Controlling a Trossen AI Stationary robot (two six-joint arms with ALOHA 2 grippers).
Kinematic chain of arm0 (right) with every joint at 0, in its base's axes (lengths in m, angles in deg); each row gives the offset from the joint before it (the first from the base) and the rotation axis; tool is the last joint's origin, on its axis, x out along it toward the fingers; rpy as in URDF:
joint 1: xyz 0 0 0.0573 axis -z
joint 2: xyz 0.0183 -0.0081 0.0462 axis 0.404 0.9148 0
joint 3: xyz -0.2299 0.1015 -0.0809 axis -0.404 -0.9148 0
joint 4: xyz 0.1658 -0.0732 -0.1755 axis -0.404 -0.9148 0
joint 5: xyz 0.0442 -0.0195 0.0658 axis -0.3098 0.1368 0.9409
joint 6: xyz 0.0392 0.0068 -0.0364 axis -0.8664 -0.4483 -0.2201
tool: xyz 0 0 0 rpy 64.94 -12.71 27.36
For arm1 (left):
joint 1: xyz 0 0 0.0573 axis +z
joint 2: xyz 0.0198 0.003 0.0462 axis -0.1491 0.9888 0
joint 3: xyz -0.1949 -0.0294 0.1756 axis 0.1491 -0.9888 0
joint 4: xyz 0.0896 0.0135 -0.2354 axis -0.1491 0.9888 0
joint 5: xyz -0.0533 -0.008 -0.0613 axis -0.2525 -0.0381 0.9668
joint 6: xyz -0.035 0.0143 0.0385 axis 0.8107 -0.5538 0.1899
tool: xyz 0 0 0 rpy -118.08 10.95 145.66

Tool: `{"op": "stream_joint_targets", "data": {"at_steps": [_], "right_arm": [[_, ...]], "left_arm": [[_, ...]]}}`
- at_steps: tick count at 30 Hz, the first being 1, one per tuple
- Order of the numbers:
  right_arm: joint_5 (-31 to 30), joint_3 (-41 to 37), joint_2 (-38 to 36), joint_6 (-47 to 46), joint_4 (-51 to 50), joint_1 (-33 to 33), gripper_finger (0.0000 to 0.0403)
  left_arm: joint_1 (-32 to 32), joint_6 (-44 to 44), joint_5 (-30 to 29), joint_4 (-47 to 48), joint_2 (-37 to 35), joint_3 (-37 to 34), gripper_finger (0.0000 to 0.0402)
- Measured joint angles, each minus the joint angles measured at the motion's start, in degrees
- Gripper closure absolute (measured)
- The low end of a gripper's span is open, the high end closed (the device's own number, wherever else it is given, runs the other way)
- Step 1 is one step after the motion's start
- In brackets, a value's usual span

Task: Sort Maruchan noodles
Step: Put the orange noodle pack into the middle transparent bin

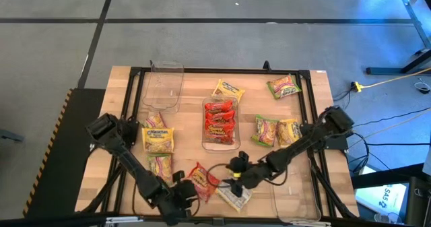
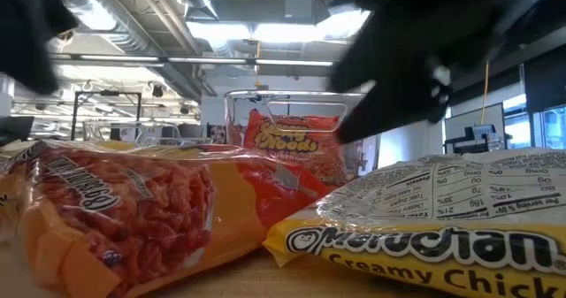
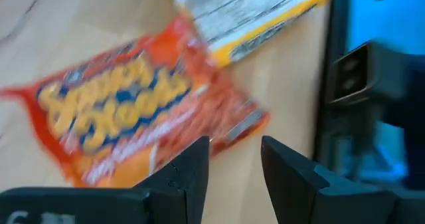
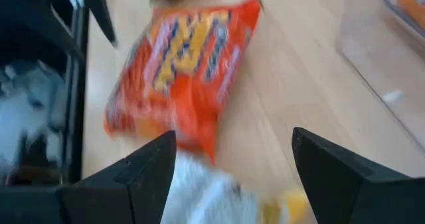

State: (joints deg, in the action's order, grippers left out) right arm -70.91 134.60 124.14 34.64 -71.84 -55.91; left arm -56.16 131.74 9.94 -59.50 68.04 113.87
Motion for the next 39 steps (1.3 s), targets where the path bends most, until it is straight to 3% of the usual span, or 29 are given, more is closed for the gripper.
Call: {"op": "stream_joint_targets", "data": {"at_steps": [8,19,39], "right_arm": [[0.4,0.06,5.94,-2.04,10.49,3.6,0.0129],[6.02,0.04,11.05,-2.18,22.19,4.42,0.0129],[8.49,1.4,11.09,-4.96,27.05,4.85,0.0129]], "left_arm": [[-1.9,1.34,-2.21,-1.5,7.07,-0.83,0.0271],[-1.45,1.05,-4.13,-2.31,8.83,-0.74,0.0271],[-1.4,-0.41,-6.27,-2.97,8.98,-0.79,0.0271]]}}
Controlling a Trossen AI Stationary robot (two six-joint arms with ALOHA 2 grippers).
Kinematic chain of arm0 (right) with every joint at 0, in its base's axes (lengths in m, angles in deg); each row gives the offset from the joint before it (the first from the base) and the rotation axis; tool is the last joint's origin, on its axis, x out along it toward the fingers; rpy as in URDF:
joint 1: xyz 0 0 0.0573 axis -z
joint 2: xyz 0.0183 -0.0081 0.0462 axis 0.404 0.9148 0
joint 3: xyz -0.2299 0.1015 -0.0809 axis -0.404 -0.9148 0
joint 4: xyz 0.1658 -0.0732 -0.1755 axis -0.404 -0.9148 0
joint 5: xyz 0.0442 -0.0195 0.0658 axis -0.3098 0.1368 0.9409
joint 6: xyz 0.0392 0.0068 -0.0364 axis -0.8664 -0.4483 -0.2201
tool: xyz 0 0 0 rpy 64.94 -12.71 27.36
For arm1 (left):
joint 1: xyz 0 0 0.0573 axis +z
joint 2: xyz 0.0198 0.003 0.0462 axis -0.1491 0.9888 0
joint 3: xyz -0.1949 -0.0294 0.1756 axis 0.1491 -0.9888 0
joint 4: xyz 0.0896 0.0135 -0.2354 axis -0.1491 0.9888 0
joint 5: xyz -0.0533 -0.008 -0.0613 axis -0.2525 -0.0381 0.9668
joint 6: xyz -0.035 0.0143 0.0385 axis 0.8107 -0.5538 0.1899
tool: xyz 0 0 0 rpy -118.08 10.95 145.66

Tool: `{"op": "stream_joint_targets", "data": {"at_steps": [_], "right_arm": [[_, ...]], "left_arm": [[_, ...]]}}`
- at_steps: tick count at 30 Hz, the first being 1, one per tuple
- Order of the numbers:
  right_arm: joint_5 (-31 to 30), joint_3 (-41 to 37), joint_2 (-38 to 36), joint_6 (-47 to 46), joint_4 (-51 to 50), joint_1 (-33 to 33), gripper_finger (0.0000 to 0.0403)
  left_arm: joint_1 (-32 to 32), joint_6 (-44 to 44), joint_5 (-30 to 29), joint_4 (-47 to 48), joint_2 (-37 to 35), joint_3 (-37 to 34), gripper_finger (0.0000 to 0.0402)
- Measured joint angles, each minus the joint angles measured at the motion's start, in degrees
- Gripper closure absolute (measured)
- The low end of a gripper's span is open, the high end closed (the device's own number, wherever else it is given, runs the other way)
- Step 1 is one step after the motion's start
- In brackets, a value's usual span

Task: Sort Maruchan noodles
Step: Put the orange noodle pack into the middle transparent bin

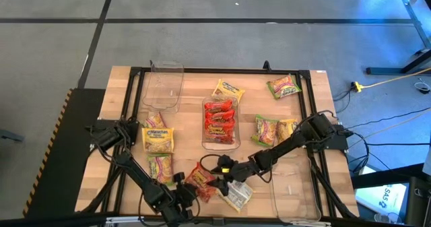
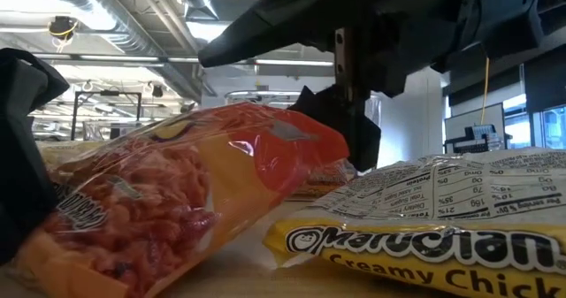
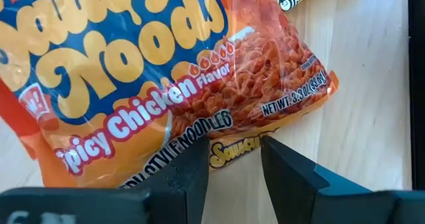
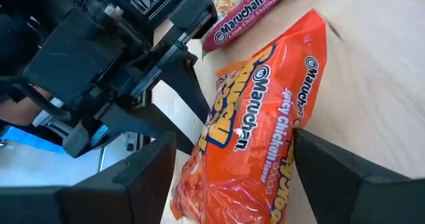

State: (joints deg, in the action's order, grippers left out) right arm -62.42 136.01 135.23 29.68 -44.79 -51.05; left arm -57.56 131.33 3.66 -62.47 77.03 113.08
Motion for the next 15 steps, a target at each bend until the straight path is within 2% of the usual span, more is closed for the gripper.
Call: {"op": "stream_joint_targets", "data": {"at_steps": [3,7,15], "right_arm": [[-1.44,0.1,0.0,-0.07,-1.64,0.0,0.0129],[-4.87,0.08,0.0,-1.18,-8.73,-0.02,0.0129],[-4.42,0.08,0.0,-1.89,-7.76,-0.11,0.013]], "left_arm": [[0.0,0.0,-0.12,-0.05,0.0,0.0,0.0271],[0.0,-0.02,-0.74,-0.1,0.0,0.0,0.0271],[0.02,-0.04,-1.26,-0.15,0.0,0.0,0.0271]]}}
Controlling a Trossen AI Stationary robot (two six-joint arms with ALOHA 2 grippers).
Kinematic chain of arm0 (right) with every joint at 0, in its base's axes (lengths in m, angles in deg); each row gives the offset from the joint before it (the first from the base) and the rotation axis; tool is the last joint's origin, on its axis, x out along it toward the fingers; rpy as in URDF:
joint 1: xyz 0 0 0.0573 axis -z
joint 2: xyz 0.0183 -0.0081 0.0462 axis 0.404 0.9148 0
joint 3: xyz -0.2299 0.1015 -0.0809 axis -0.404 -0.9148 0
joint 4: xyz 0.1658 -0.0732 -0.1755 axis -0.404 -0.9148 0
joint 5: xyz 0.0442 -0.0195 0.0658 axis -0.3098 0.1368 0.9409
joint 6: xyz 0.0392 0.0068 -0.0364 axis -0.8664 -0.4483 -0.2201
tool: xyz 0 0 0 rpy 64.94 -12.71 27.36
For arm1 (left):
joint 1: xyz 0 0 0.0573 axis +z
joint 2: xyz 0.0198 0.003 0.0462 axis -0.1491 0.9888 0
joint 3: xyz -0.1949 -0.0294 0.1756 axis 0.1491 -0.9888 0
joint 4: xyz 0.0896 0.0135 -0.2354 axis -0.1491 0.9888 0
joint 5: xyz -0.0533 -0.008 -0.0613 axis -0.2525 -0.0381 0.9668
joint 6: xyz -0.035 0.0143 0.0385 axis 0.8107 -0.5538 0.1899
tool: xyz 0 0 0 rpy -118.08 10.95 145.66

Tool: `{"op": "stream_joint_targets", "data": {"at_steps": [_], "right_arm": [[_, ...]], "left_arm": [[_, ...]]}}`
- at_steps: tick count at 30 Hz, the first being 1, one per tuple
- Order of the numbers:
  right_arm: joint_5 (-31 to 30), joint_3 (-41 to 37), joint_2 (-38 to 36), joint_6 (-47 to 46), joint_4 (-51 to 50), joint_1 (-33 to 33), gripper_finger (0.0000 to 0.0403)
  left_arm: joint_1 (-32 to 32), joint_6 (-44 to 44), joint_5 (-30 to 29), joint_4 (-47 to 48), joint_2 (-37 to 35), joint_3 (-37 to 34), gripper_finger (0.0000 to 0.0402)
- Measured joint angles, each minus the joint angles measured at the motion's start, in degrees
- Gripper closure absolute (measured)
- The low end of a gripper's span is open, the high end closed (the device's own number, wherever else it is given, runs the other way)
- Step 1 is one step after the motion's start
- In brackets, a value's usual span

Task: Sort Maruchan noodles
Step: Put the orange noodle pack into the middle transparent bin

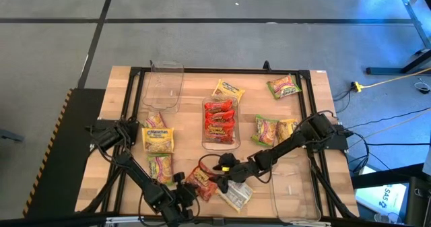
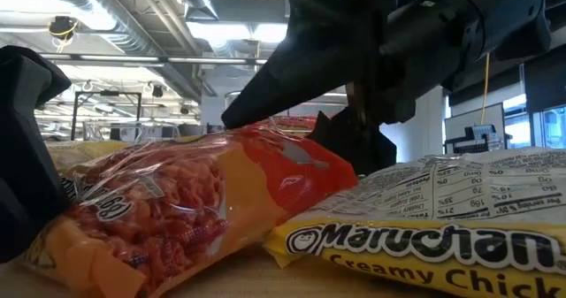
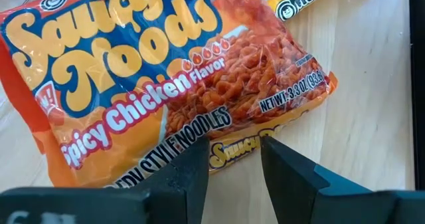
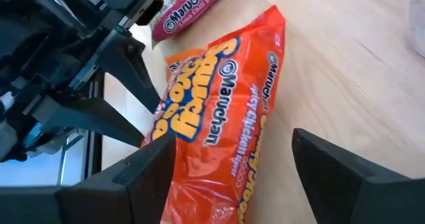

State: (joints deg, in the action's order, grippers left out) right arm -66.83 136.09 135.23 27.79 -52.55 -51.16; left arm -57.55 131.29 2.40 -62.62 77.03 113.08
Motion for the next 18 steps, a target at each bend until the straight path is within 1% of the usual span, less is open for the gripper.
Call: {"op": "stream_joint_targets", "data": {"at_steps": [4,6,9,18], "right_arm": [[0.02,0.02,1.21,-1.62,-0.62,0.06,0.013],[0.58,0.19,2.78,-2.89,0.96,0.1,0.013],[2.32,1.3,4.34,-2.69,3.17,0.03,0.013],[9.33,5.65,4.76,-0.08,3.35,0.02,0.013]], "left_arm": [[0.01,-0.02,-0.28,-0.07,0.0,0.0,0.0271],[-0.02,-0.05,-0.65,-0.16,0.0,0.0,0.0271],[-0.11,-0.08,-1.02,-0.22,0.0,0.0,0.0271],[-0.06,-1.18,-1.53,-0.73,0.0,0.0,0.0271]]}}
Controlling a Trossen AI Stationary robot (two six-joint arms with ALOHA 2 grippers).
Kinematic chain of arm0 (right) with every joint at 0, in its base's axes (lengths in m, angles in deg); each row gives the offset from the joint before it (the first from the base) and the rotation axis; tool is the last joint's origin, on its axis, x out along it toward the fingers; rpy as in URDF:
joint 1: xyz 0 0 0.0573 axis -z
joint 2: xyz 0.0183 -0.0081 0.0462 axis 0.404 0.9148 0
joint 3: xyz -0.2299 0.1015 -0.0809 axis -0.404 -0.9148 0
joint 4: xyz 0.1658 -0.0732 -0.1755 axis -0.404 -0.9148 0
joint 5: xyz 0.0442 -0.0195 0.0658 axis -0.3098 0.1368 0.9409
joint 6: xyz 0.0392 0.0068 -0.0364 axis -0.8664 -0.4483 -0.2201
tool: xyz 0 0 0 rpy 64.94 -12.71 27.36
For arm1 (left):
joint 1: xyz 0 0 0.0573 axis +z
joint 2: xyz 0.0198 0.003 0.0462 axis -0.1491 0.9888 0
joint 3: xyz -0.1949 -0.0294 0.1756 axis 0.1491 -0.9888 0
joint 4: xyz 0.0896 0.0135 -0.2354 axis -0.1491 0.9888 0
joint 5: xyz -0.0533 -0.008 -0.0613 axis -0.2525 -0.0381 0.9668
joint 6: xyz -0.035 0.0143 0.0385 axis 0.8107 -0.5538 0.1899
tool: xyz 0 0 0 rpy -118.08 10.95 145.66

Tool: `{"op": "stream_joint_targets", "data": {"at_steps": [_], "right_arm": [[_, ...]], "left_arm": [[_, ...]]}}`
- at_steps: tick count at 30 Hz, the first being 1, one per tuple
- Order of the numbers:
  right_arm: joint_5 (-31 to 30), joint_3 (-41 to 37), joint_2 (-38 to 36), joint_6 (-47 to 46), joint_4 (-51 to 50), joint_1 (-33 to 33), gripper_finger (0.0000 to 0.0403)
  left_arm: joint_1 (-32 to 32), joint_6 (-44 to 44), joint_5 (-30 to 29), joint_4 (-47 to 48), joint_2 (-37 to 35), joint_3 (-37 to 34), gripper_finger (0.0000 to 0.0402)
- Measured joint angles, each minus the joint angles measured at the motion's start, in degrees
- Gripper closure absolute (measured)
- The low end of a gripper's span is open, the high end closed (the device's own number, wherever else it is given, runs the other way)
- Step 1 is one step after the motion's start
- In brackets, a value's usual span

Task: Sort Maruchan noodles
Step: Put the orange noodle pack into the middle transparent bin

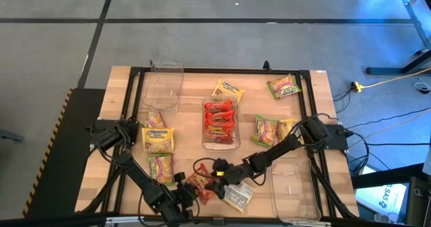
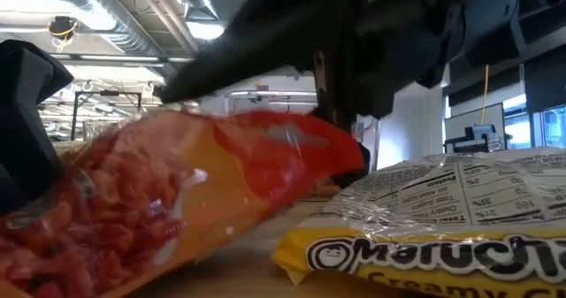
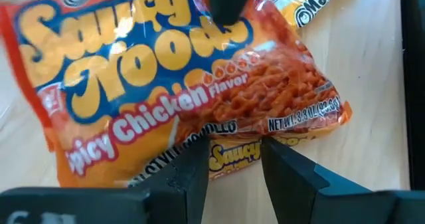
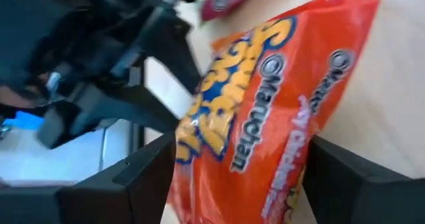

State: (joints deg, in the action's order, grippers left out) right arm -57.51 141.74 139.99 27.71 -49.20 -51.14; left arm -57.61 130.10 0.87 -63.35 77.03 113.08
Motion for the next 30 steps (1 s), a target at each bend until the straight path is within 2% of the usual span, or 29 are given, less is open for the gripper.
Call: {"op": "stream_joint_targets", "data": {"at_steps": [14,17,25,27,30], "right_arm": [[0.64,0.8,0.7,2.85,-0.09,0.33,0.0138],[0.63,0.78,0.7,4.84,0.73,0.35,0.017],[0.84,0.78,0.7,8.67,1.05,0.35,0.0294],[1.04,0.78,0.7,10.11,1.27,0.35,0.031],[1.12,0.79,0.7,11.62,1.3,0.35,0.0312]], "left_arm": [[0.07,-6.07,-7.12,-5.41,-0.04,0.0,0.0271],[0.06,-6.07,-7.17,-5.37,-0.04,0.0,0.0271],[-0.09,-5.79,-4.93,-5.39,-0.04,0.0,0.0271],[-0.25,-5.79,-4.26,-5.45,-0.04,0.0,0.0271],[-0.24,-5.76,-1.5,-5.42,-0.11,0.0,0.0271]]}}
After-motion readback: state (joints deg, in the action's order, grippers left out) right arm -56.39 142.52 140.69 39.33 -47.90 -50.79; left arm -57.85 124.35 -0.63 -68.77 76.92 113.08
